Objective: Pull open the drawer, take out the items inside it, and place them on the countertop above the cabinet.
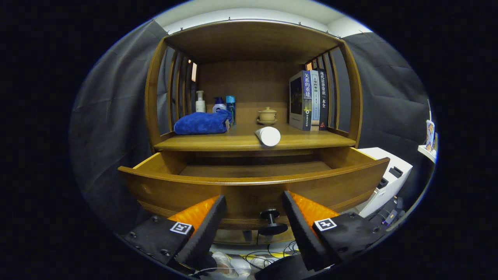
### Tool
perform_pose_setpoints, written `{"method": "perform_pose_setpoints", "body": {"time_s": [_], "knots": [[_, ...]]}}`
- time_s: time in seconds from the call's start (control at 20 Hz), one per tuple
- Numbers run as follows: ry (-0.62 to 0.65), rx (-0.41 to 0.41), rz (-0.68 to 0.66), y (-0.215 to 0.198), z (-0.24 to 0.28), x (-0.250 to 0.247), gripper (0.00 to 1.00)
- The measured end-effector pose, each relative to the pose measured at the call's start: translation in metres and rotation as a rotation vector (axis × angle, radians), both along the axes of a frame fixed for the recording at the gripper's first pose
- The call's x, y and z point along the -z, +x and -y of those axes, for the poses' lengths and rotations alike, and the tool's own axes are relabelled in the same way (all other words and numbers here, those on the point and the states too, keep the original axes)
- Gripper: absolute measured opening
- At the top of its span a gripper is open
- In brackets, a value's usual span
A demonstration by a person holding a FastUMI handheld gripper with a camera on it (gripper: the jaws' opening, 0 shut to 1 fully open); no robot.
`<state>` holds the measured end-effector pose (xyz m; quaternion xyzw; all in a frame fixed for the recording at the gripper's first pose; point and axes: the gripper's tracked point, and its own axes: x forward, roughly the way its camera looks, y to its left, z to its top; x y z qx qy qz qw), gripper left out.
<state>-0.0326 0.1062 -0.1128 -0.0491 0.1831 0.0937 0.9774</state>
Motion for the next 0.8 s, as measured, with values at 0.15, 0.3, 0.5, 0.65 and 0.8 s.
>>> {"method": "perform_pose_setpoints", "body": {"time_s": [0.15,0.3,0.5,0.65,0.8], "knots": [[-0.011,-0.006,0.01,0.01,-0.003,0.001,0.98],[-0.019,-0.005,0.011,0.022,-0.005,0.001,0.98],[-0.018,-0.008,0.015,0.028,-0.007,0.0,0.98],[-0.017,-0.007,0.009,0.035,-0.008,0.001,0.98],[-0.014,-0.007,0.007,0.048,-0.011,0.002,0.98]]}}
